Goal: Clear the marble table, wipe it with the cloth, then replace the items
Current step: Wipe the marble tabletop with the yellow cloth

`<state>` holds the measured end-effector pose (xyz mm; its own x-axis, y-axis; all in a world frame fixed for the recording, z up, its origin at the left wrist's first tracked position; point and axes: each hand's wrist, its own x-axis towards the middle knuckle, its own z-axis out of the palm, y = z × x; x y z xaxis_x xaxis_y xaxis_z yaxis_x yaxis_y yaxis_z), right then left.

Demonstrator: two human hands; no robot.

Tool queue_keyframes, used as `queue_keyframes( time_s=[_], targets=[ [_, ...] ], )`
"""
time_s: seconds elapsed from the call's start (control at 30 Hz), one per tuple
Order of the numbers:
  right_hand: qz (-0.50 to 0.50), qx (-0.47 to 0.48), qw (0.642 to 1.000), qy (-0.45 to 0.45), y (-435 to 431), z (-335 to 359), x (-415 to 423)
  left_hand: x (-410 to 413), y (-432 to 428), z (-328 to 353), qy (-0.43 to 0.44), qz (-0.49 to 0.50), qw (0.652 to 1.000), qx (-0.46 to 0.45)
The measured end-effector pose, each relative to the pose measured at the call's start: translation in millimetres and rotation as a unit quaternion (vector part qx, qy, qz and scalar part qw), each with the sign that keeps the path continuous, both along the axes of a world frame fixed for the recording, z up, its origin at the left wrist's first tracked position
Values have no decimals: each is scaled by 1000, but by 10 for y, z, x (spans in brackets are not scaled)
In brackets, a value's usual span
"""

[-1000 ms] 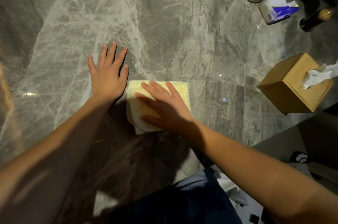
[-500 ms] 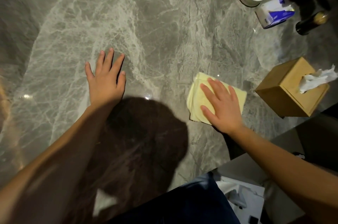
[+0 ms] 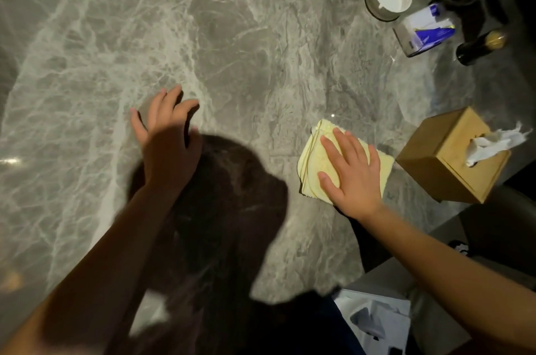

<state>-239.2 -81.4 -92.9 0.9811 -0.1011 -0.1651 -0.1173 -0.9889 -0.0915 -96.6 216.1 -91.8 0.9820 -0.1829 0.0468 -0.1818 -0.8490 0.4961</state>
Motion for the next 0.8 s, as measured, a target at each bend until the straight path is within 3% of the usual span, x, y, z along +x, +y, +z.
queue_keyframes(
  time_s=[0.23,0.6,0.8],
  targets=[
    [-48,3,999,-14,-134,-16,693,402,-137,31,-15,10,999,-50],
    [-91,23,995,-26,-71,-44,1886,730,-78,-80,44,53,991,113],
    [-89,33,995,-20,99,-51,2724,693,-44,-143,30,52,992,108]
  ],
)
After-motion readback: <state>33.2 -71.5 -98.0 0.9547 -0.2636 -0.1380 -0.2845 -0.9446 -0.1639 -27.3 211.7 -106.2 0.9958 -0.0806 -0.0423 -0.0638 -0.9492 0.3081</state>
